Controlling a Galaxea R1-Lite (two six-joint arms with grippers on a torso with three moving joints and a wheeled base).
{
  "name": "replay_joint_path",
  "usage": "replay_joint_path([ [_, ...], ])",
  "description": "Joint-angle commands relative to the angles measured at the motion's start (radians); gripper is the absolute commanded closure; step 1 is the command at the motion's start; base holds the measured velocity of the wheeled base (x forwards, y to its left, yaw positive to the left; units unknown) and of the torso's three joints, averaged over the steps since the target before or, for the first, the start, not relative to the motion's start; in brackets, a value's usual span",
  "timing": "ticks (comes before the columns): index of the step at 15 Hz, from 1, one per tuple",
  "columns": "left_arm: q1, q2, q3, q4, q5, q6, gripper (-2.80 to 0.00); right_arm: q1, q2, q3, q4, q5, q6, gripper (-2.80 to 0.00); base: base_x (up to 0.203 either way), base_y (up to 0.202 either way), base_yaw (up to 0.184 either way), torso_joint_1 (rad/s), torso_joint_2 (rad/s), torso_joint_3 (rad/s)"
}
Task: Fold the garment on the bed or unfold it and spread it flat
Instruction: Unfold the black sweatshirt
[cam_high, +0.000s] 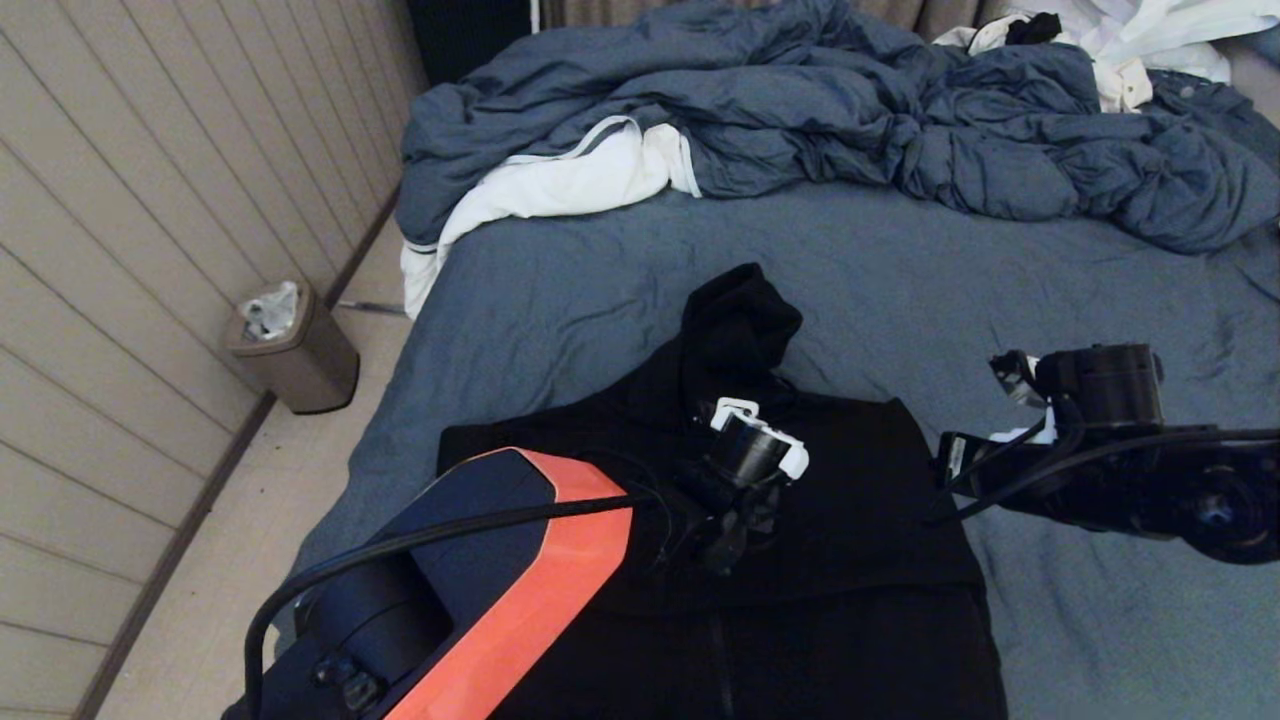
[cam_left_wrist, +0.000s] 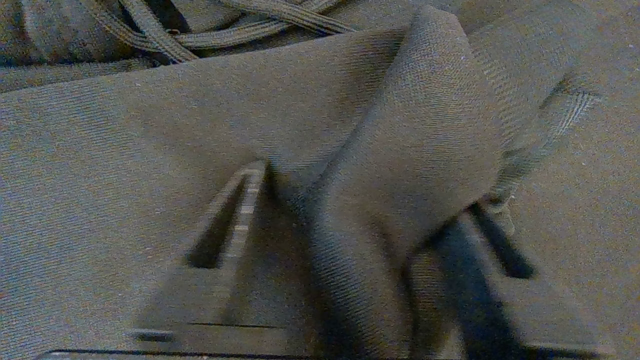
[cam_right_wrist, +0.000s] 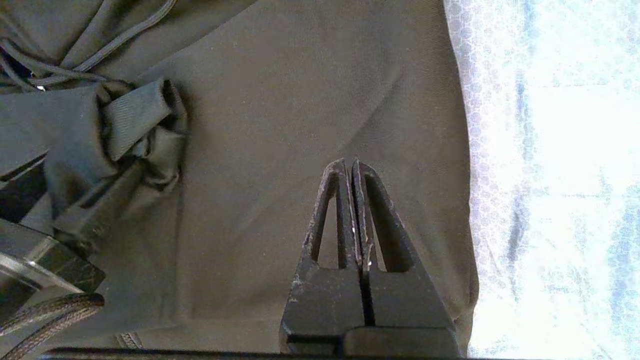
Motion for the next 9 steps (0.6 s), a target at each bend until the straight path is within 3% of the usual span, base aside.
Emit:
replay_joint_path([
  [1, 0.001, -0.014, 0.001, 0.000, 0.001, -0.005, 0.00, 0.001, 0.002, 0.001, -0.002, 0.000, 0.001, 0.00, 0.000, 0.000, 0.000, 0.000, 0.00, 0.000],
  [5, 0.004, -0.072, 0.013, 0.013, 0.003, -0.046, 0.00, 0.001, 0.002, 0.008, -0.009, 0.000, -0.005, 0.00, 0.000, 0.000, 0.000, 0.000, 0.00, 0.000],
  [9, 0.047, -0.247, 0.070, 0.078, 0.003, -0.095, 0.00, 0.001, 0.004, 0.027, -0.042, 0.000, -0.009, 0.00, 0.000, 0.000, 0.000, 0.000, 0.00, 0.000],
])
